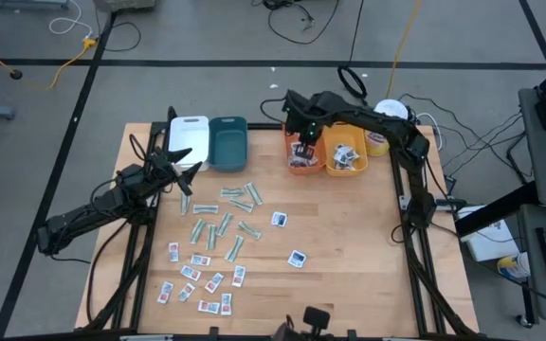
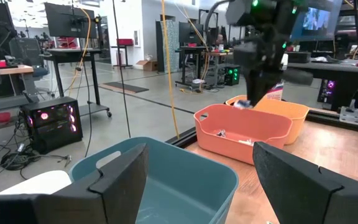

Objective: Pick & Place First Aid Supplies
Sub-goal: Put the alcohol pad into the orange bin

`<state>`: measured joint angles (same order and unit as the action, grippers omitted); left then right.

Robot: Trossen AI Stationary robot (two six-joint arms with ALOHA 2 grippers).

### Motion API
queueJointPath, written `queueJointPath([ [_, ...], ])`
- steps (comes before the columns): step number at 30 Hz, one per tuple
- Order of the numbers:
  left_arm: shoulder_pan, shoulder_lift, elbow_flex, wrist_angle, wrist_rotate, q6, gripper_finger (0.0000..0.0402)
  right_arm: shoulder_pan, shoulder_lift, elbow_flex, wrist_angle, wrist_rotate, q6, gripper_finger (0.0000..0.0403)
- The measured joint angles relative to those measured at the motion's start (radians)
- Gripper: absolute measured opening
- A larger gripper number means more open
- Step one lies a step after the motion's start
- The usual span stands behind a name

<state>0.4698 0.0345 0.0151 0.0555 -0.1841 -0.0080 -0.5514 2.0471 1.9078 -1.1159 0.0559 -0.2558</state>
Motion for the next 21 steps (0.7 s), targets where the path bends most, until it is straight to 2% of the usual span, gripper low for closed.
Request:
queueJointPath([
  [10, 0.0, 0.0, 0.0, 0.0, 0.0, 0.0, 0.0296, 0.006, 0.016, -0.209, 0.292, -0.001, 0.0, 0.0006],
  [15, 0.0, 0.0, 0.0, 0.0, 0.0, 0.0, 0.0296, 0.008, 0.016, -0.29, 0.342, -0.001, -0.026, 0.0006],
  [21, 0.0, 0.0, 0.0, 0.0, 0.0, 0.0, 0.0296, 0.008, 0.016, -0.308, 0.347, -0.001, -0.054, 0.0007],
])
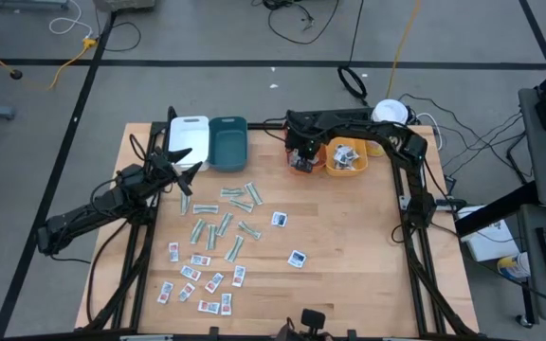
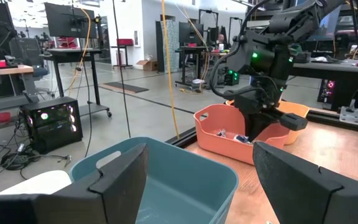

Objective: Pick & Place First Aid Supplies
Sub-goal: Put the alcohol pad into the orange bin

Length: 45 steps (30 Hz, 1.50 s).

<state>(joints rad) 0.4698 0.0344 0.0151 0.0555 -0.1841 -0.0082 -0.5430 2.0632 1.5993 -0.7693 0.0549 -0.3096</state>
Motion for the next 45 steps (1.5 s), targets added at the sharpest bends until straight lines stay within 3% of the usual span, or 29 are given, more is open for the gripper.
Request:
queueJointPath([
  [5, 0.0, 0.0, 0.0, 0.0, 0.0, 0.0, 0.0296, 0.001, -0.01, 0.0, -0.005, -0.002, 0.0, 0.0041],
  [11, 0.0, 0.0, 0.0, 0.0, 0.0, 0.0, 0.0296, 0.001, -0.027, 0.04, -0.068, -0.002, 0.029, 0.0145],
  [18, 0.0, 0.0, 0.0, 0.0, 0.0, 0.0, 0.0296, 0.023, -0.047, 0.155, -0.252, -0.001, 0.252, 0.0225],
  [23, 0.0, 0.0, 0.0, 0.0, 0.0, 0.0, 0.0296, 0.042, -0.048, 0.244, -0.388, -0.004, 0.512, 0.0232],
  [31, 0.0, 0.0, 0.0, 0.0, 0.0, 0.0, 0.0296, 0.077, -0.048, 0.304, -0.439, -0.004, 0.898, 0.0231],
  [45, 0.0, 0.0, 0.0, 0.0, 0.0, 0.0, 0.0296, 0.322, -0.048, 0.304, -0.404, -0.004, 0.926, 0.0235],
])
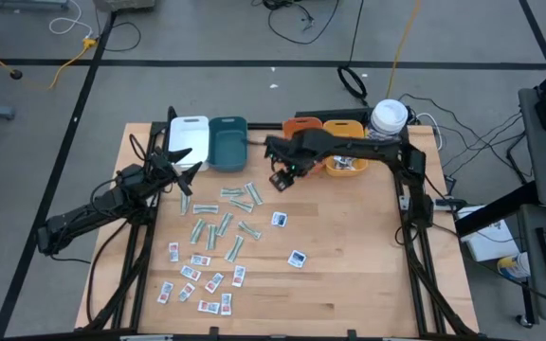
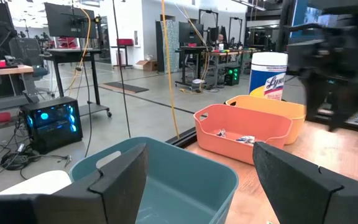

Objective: Pick & Place First Aid Supplies
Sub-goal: Put the alcohol pad into the orange bin

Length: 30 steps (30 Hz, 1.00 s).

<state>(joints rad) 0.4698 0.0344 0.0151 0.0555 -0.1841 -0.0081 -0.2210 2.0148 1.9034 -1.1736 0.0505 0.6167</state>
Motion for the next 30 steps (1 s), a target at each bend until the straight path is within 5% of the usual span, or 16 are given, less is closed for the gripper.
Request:
queueJointPath([
  [14, 0.0, 0.0, 0.0, 0.0, 0.0, 0.0, 0.0296, 0.233, 0.0, 0.0, 0.056, -0.002, 0.0, 0.0233],
  [30, 0.0, 0.0, 0.0, 0.0, 0.0, 0.0, 0.0296, 0.278, 0.097, -0.1, 0.243, 0.0, -0.038, 0.0233],
])
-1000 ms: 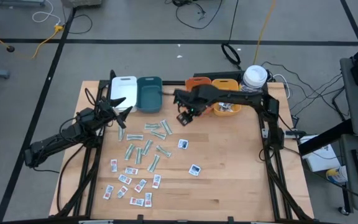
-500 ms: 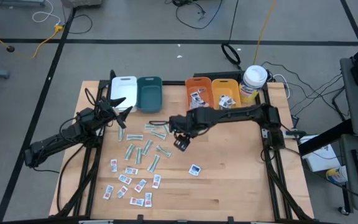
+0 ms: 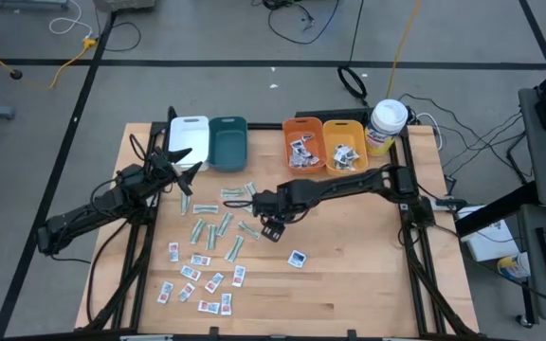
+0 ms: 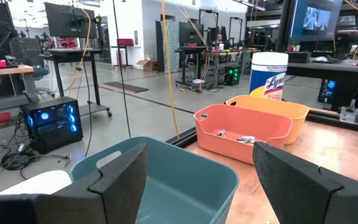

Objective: Pick & Place First Aid Supplies
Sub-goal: Put the alcohol pad into the orange bin

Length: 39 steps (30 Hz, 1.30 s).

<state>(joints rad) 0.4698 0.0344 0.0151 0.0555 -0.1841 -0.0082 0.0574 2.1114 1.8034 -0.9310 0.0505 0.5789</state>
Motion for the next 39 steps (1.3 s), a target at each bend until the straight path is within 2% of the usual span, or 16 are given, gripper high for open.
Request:
queueJointPath([
  [11, 0.0, 0.0, 0.0, 0.0, 0.0, 0.0, 0.0296, -0.005, 0.095, -0.044, 0.045, -0.001, -0.034, 0.0233],
  [17, 0.0, 0.0, 0.0, 0.0, 0.0, 0.0, 0.0296, -0.01, 0.102, -0.044, 0.059, -0.003, -0.095, 0.0228],
  [22, 0.0, 0.0, 0.0, 0.0, 0.0, 0.0, 0.0296, -0.011, 0.103, -0.044, 0.09, -0.001, -0.12, 0.0171],
  [30, 0.0, 0.0, 0.0, 0.0, 0.0, 0.0, 0.0296, -0.011, 0.103, -0.044, 0.09, 0.0, -0.178, 0.0018],
  [39, 0.0, 0.0, 0.0, 0.0, 0.0, 0.0, 0.0296, -0.012, 0.086, -0.044, 0.067, -0.001, -0.227, 0.0002],
])
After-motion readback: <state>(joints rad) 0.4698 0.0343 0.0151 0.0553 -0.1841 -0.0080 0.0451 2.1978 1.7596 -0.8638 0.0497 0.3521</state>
